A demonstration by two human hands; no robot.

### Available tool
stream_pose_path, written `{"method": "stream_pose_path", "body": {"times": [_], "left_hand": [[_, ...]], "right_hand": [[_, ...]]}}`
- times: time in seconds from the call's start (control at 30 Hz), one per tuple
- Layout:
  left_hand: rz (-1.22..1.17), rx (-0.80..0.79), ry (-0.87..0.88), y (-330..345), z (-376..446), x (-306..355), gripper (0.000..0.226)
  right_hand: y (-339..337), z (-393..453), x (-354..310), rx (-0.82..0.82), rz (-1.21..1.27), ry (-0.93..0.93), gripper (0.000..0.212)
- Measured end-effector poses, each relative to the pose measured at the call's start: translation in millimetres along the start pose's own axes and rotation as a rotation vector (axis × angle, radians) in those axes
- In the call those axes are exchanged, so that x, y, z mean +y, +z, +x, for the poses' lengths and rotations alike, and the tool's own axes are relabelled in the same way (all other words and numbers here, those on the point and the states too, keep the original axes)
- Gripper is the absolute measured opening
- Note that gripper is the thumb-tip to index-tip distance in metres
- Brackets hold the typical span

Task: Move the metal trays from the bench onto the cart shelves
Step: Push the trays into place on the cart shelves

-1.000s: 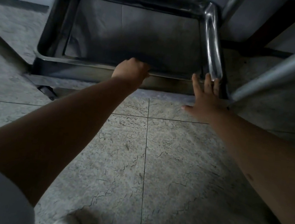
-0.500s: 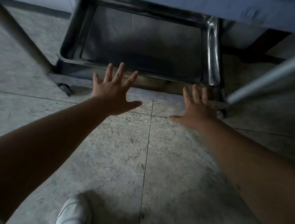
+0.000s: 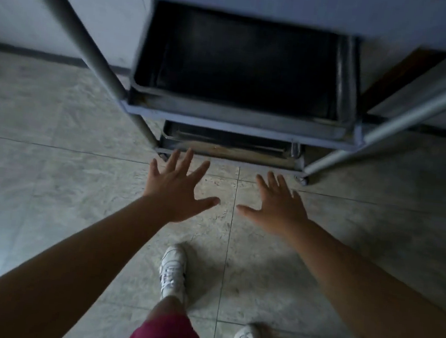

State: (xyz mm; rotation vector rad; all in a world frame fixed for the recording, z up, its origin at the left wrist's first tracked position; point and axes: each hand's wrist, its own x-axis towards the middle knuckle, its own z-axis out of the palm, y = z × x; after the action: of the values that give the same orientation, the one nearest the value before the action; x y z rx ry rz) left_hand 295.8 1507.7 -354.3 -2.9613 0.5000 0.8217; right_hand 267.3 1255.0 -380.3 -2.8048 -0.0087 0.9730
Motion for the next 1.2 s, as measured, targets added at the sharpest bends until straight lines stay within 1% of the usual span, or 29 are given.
{"method": "stream_pose_path", "body": {"times": [0.1, 0.23, 0.33, 0.4, 0.43, 0.5, 0.57, 0.67, 0.87, 0.97, 1.03, 1.1, 1.2], "left_hand": [[-0.037, -0.023, 0.008, -69, -60, -1, 0.110], [-0.013, 0.038, 0.035, -162, -111, -8, 0.109], [0.049, 0.097, 0.076, -234, -132, -22, 0.106], [0.035, 0.150, 0.072, -273, -138, -33, 0.112], [0.026, 0.183, 0.081, -290, -138, -37, 0.115], [0.029, 0.250, 0.112, -320, -133, -45, 0.114], [0.043, 0.265, 0.125, -343, -125, -49, 0.110], [0.070, 0.255, 0.123, -365, -111, -52, 0.104], [0.123, 0.139, 0.068, -375, -77, -54, 0.102], [0.136, 0.129, 0.022, -376, -60, -50, 0.102], [0.126, 0.128, 0.009, -376, -48, -42, 0.103], [0.094, 0.107, 0.033, -377, -35, -31, 0.102], [0.035, 0.063, 0.062, -376, -16, -13, 0.100]], "right_hand": [[-51, -63, -14, 0.012, -0.024, -0.044, 0.111], [-135, -124, -41, -0.007, -0.040, -0.040, 0.112], [-201, -162, -66, 0.048, -0.017, -0.008, 0.112], [-240, -179, -80, 0.103, 0.001, 0.004, 0.116], [-258, -184, -86, 0.123, 0.005, 0.006, 0.119], [-291, -184, -95, 0.183, 0.002, 0.003, 0.121], [-316, -180, -101, 0.245, -0.010, 0.005, 0.117], [-337, -170, -101, 0.286, 0.018, 0.006, 0.110], [-359, -152, -78, 0.288, -0.025, 0.021, 0.110], [-366, -139, -59, 0.291, -0.059, 0.015, 0.111], [-370, -128, -45, 0.304, -0.082, 0.016, 0.111], [-375, -115, -30, 0.318, -0.126, 0.027, 0.109], [-377, -94, -12, 0.323, -0.192, 0.027, 0.101]]}}
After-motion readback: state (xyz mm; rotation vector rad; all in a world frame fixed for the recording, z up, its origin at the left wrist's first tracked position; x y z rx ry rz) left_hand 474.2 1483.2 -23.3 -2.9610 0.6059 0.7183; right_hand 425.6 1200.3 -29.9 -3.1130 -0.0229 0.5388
